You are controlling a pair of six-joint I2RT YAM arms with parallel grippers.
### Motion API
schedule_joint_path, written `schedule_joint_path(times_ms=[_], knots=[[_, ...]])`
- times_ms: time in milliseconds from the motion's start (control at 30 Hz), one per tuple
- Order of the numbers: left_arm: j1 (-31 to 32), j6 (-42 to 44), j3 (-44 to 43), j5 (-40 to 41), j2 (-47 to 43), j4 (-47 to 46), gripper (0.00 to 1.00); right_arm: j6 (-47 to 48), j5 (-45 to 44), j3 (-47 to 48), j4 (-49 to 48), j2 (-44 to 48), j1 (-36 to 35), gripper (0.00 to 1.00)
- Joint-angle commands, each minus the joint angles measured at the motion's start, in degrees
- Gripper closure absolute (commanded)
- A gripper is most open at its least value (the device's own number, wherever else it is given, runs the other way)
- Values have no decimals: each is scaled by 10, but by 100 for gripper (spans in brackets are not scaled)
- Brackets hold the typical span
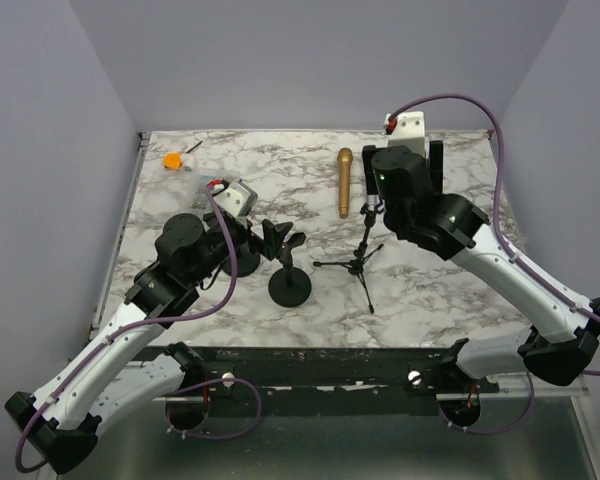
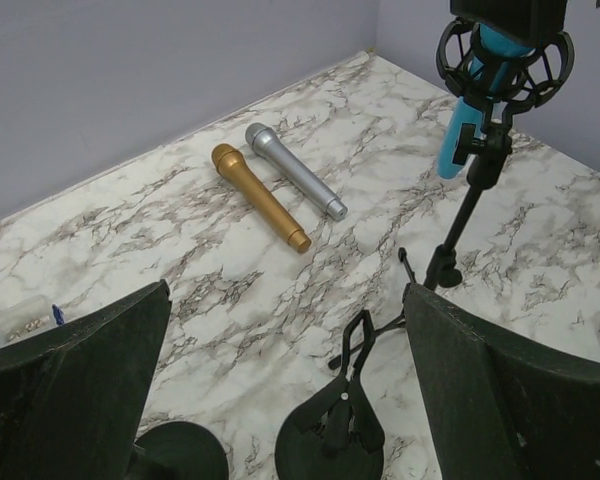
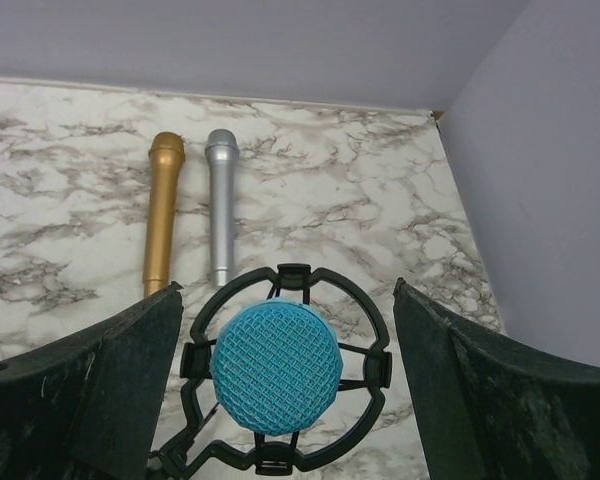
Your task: Remove the microphone from the stand
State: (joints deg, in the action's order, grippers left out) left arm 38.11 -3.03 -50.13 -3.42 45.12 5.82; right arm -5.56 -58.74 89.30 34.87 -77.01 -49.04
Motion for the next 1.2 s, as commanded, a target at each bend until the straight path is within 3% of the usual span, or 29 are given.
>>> schedule_joint_path(times_ms=[0,400,733,933,1167], knots=[[3,2,-5,5,-3,5,2,-27,28,-28,34,30,3,14],[4,4,-5,6,-3,6,1,-31,33,-38,47,30,5,31],[3,4,-4,3,-3,5,2,-36,53,-45,43,24,5,31],[3,3,-5,1,-3,5,1,-33,60,-33,46,12,5,47],[3,2,-6,0,-1,5,2,-5,74,32,54,-6,5,60]])
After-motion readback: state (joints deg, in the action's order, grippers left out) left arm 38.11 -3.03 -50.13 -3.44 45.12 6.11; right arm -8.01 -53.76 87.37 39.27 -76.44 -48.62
